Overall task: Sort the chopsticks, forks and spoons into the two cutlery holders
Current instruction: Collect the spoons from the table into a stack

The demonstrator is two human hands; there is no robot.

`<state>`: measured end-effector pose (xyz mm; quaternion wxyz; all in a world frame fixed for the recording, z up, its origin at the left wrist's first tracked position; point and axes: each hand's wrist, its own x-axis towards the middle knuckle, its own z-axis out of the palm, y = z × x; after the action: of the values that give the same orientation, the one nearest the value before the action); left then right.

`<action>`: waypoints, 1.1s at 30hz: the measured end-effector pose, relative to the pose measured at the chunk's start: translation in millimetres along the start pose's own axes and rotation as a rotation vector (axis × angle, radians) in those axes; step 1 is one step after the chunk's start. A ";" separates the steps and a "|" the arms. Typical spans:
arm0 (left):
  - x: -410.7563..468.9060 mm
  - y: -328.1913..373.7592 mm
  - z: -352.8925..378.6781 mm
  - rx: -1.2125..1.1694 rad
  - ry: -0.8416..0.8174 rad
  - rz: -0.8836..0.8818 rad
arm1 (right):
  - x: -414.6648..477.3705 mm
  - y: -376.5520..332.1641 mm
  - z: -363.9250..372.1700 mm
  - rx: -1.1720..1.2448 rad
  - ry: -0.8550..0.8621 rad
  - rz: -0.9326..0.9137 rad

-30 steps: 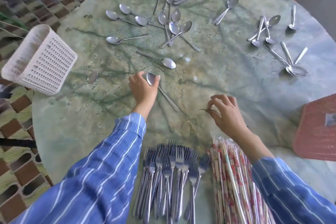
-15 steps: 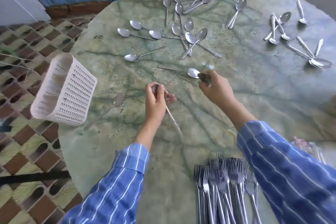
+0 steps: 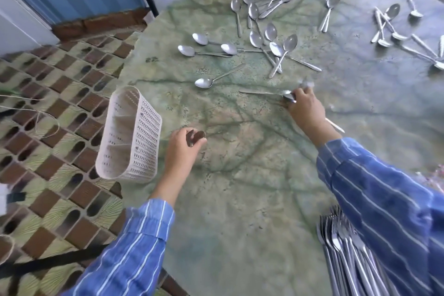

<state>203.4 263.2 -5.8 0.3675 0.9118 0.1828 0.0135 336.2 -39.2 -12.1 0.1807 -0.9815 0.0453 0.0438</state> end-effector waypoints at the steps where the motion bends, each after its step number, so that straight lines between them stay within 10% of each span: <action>1: 2.5 -2.3 -1.3 0.064 -0.009 0.011 | -0.1 -0.3 -0.4 -0.035 0.018 -0.018; 15: -4.8 22.7 -1.4 0.281 -0.071 0.154 | -79.7 -12.6 -61.8 0.877 0.283 0.045; 33: -16.0 110.9 -72.1 -0.628 -0.344 0.182 | -142.6 -82.1 -67.2 1.720 0.044 0.274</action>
<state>212.9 232.1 123.4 0.6523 0.7558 0.0232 -0.0520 208.0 23.5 93.9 0.8514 -0.4912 0.1839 -0.0032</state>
